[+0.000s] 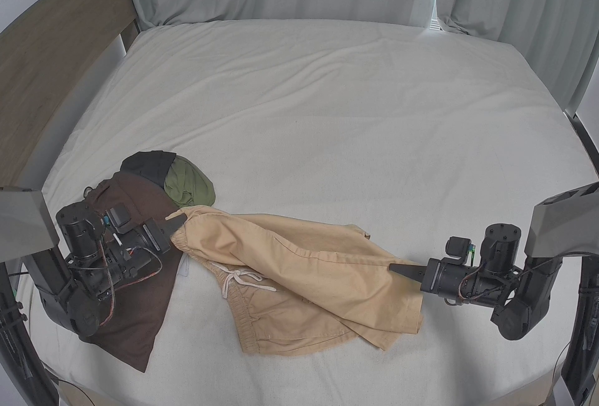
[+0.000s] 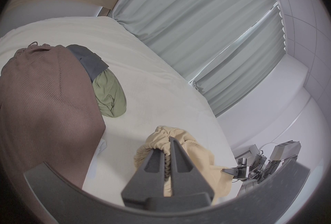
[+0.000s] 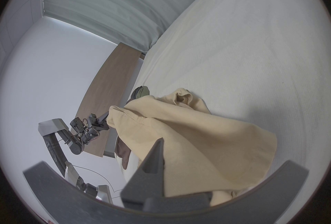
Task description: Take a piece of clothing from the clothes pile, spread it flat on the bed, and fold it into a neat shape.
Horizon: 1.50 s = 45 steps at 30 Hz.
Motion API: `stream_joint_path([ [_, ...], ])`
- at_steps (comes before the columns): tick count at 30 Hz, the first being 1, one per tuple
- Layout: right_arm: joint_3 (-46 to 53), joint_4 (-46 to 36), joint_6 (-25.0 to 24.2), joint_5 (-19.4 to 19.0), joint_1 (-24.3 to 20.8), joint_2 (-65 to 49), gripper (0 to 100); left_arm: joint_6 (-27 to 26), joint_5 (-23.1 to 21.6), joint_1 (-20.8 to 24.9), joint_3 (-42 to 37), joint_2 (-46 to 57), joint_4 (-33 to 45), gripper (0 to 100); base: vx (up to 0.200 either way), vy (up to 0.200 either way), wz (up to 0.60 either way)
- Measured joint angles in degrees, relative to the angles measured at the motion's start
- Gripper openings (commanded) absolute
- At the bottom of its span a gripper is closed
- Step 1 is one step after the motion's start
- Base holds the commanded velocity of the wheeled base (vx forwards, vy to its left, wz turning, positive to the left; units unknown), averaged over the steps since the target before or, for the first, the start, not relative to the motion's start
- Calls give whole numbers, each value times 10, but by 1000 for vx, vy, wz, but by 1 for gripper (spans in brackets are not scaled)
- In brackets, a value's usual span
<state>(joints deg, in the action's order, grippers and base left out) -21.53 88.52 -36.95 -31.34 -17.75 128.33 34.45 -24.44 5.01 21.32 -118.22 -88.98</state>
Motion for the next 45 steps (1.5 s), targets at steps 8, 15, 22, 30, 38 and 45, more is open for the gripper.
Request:
stream_joint_path([
  [8, 9, 0, 5, 0, -3, -46, 0, 11, -6, -1, 12, 19, 0, 0, 0, 0, 0],
  [15, 15, -2, 13, 0, -7, -89, 0, 14, -30, -1, 14, 48, 0, 0, 0, 0, 0],
  [22, 17, -2, 13, 0, -10, -124, 0, 14, -31, 0, 20, 72, 0, 0, 0, 0, 0],
  [30, 17, -2, 12, 0, -12, -159, 0, 14, -38, 5, 24, 98, 0, 0, 0, 0, 0],
  [38, 15, -2, 11, -1, -12, -182, 0, 11, -70, 0, 22, 122, 0, 0, 0, 0, 0],
  [45, 13, -2, 10, -1, -12, -195, 0, 7, -104, -13, 20, 137, 0, 0, 0, 0, 0],
])
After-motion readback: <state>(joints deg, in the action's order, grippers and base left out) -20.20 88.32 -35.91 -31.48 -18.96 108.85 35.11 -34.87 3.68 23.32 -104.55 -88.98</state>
